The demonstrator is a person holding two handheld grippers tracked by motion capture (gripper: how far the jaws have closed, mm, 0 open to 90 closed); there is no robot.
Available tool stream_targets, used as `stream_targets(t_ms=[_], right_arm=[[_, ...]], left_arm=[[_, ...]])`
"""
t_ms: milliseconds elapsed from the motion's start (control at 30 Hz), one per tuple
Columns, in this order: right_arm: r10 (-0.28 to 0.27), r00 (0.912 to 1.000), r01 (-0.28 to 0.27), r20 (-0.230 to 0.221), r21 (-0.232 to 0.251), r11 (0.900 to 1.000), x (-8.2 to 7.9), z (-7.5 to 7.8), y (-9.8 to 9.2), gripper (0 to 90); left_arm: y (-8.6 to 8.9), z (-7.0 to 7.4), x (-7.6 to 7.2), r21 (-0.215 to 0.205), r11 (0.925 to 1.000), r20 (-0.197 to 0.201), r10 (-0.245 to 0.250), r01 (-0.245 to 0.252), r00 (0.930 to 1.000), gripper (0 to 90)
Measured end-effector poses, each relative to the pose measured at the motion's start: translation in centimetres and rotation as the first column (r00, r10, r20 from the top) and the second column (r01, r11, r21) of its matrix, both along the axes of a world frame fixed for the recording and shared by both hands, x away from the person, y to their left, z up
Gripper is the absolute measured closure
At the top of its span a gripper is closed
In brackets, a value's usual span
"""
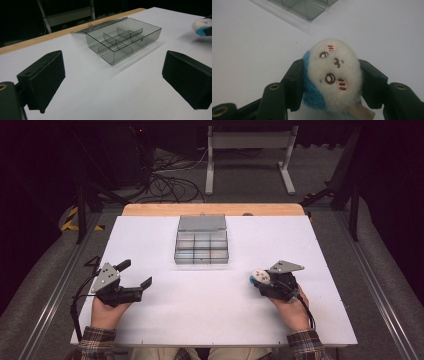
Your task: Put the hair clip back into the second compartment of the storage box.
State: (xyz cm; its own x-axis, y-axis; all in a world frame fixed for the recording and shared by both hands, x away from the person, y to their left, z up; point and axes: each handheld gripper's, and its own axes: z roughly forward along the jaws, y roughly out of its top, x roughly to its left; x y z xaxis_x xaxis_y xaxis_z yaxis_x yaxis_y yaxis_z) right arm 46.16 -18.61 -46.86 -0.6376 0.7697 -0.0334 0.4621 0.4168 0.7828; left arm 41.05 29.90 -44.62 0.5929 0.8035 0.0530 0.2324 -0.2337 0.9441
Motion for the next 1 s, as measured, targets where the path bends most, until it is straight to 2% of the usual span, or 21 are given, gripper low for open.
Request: stream_targets(t_ms=[367,667,1000], right_arm=[[0.025,0.9995,-0.025,0.018,0.020,0.999,0.3,1.5,1.5,44.2],[0.033,0.9987,-0.034,0.040,0.019,0.999,0.9,2.9,2.7,44.5],[0.047,0.9981,-0.048,0.040,0.015,0.999,1.9,3.7,4.3,44.5]], left_arm=[[0.1,0.1,-0.1,-0.026,0.9996,0.001,0.005,-0.005,1.0000,5.3],[0.3,0.1,-0.2,-0.012,0.9999,-0.003,0.009,-0.009,1.0000,5.4],[0.3,0.0,-0.2,-0.013,0.9998,-0.004,0.013,-0.013,0.9999,5.5]])
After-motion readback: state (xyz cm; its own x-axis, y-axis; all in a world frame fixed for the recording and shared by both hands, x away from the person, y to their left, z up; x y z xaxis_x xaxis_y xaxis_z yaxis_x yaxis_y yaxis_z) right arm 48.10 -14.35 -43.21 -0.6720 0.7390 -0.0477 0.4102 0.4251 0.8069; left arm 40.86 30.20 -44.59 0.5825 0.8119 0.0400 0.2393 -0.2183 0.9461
